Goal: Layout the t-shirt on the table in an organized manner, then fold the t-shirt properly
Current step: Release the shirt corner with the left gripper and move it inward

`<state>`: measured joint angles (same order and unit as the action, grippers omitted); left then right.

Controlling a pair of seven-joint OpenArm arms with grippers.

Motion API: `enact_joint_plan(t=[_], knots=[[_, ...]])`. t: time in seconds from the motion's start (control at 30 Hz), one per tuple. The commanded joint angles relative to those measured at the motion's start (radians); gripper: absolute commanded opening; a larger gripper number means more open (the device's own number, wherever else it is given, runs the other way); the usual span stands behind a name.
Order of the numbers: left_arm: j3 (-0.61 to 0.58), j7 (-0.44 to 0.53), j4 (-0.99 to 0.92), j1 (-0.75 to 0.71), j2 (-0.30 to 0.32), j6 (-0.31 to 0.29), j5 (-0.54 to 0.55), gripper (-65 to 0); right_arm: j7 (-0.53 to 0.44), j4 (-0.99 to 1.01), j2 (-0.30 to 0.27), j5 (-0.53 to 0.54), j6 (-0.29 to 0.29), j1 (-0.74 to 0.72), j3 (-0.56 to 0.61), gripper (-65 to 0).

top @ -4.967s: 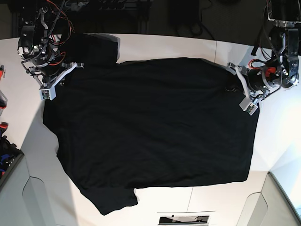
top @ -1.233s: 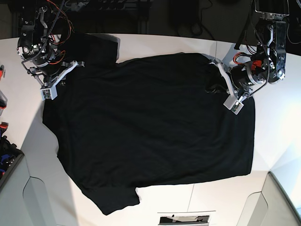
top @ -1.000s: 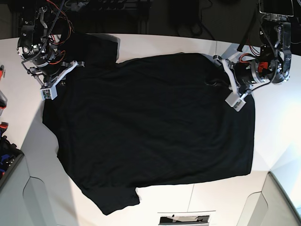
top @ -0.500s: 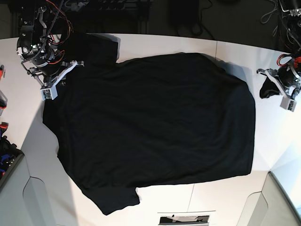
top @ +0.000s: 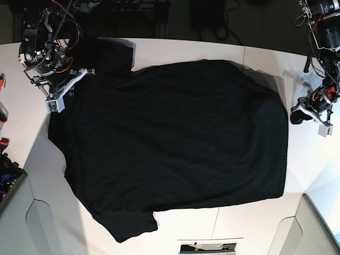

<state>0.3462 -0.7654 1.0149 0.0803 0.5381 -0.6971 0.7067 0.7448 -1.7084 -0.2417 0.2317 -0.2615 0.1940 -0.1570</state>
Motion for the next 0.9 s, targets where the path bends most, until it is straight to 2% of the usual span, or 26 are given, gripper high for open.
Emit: enact_joint_plan(t=[0.0,0.2,0.37,0.63,0.7,0.87], knots=[[-0.032,-0.063,0.003,-0.016,0.007,-0.001,-0.01,-65.0,0.041,-0.002,-0.008,-0.003,0.0,0.006,-0.001,-65.0],[-0.161,-0.173,0.008,-0.101,0.008,-0.001,0.13,-65.0,0.044,-0.002,-0.008,-0.003,0.0,0.006,-0.001,-65.0],[-0.161,-0.336,0.069,-0.174,0.015,-0.001,0.329,-65.0,0.045,-0.002,-0.008,-0.003,-0.001,0.006,-0.001,-65.0],[-0.161,-0.628,0.275,-0.283,0.053,-0.001,0.671,-65.0,0.044,-0.002,-0.008,-0.003,0.0,0.006,-0.001,-65.0],[-0.161,-0.631,0.313,-0.295,0.052,-0.001,0.752,-65.0,0.044,-0.002,-0.007,-0.003,0.0,0.006,-0.001,-65.0],[-0.161,-0.631,0.346,-0.266,0.029,-0.001,0.716,-65.0,0.045,-0.002,-0.007,-0.003,0.0,0.006,-0.001,-65.0]])
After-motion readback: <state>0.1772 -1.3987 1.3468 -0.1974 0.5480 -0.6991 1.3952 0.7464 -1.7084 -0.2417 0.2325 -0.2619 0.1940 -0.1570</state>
